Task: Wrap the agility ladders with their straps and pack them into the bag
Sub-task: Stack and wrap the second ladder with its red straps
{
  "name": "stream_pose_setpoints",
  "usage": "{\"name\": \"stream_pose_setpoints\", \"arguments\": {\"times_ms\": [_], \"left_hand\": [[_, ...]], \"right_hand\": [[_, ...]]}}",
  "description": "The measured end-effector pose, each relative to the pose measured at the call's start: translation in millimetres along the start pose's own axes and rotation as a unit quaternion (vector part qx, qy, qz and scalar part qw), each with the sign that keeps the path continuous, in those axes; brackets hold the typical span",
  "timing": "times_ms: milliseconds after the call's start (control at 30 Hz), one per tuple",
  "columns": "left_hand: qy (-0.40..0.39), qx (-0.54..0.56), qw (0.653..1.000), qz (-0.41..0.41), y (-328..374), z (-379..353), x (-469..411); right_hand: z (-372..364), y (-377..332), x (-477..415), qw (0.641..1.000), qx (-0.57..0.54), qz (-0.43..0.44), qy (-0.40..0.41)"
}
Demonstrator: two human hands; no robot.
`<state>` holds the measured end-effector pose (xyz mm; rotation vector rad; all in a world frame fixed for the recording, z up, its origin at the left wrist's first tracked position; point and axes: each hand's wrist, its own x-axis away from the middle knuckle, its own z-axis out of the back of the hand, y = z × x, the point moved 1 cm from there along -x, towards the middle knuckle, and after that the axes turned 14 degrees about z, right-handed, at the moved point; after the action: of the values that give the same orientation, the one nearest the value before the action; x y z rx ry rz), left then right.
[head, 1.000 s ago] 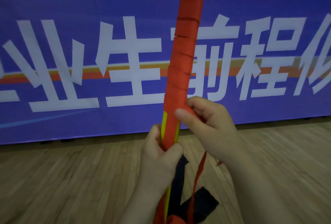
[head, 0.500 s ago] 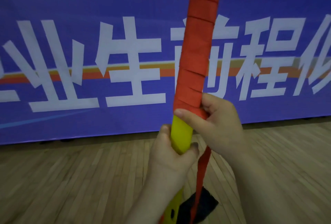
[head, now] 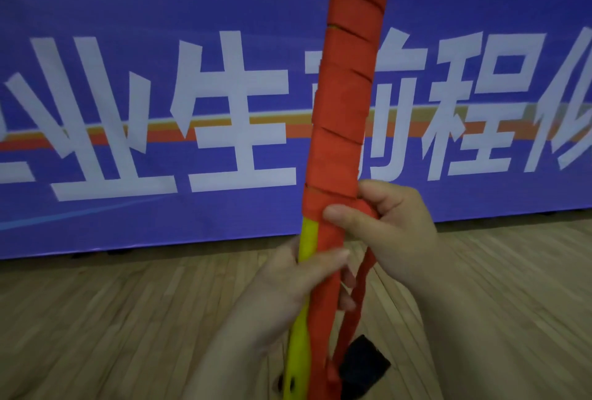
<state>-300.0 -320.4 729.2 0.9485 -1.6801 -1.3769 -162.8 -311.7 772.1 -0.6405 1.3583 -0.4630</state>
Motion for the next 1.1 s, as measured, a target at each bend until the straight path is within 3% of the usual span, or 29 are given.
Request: {"name": "stream_pose_setpoints", "arguments": {"times_ms": [67, 100, 167, 200, 267, 333, 400, 433, 467, 533, 600, 700, 767, 900, 1100], "left_hand": [[0.151, -0.086, 0.983, -0.063, -4, 0, -2], [0.197, -0.105, 0.97, -0.094, -5, -2, -2], [0.228, -0.09, 0.962, -0.117, -7, -2, -2], [0.196, -0.054, 0.974, -0.104, -8, -1, -1], [0.043, 0.05, 0.996, -0.062, -5, 3, 2], [-0.119, 0.104, 0.987, -0.025, -4, 10, 3], [-0.197, 0.103, 0.975, -0.005, -2, 15, 5], [-0.189, 0.086, 0.978, -0.001, 1, 14, 7], [-0.132, 0.047, 0.99, -0.006, 2, 12, 8], [0.065, -0.069, 0.995, -0.038, -1, 7, 6], [0.218, -0.15, 0.958, -0.109, -5, 0, 3], [0.229, -0.062, 0.962, -0.138, -6, -9, 1], [0.204, -0.01, 0.969, -0.135, 2, -9, 3], [0.189, -0.005, 0.975, -0.12, 9, 0, 5], [0.188, -0.016, 0.975, -0.115, 9, 2, 8]], "right_hand": [[-4, 4, 1, 0.991, 0.116, 0.034, 0.048], [-8, 4, 1, 0.99, 0.123, 0.046, 0.05], [-11, 2, 1, 0.995, 0.088, 0.052, 0.017], [-11, 1, 1, 0.998, 0.044, 0.038, -0.016], [-10, 1, 1, 0.993, -0.057, -0.005, -0.104], [-8, 3, -1, 0.98, -0.116, -0.036, -0.156], [-4, 2, -5, 0.977, -0.134, -0.043, -0.163], [-3, 2, -7, 0.978, -0.135, -0.039, -0.152], [-3, 1, -8, 0.982, -0.14, -0.037, -0.125], [-3, 2, -10, 0.992, -0.116, -0.027, -0.031], [-8, 4, -10, 0.998, -0.044, -0.01, 0.044], [-15, 5, -5, 0.996, 0.035, 0.019, 0.077], [-13, 6, 1, 0.984, 0.147, 0.073, 0.062], [-8, 12, 5, 0.931, 0.305, 0.198, -0.036], [4, 25, 5, 0.826, 0.46, 0.324, -0.026]]}}
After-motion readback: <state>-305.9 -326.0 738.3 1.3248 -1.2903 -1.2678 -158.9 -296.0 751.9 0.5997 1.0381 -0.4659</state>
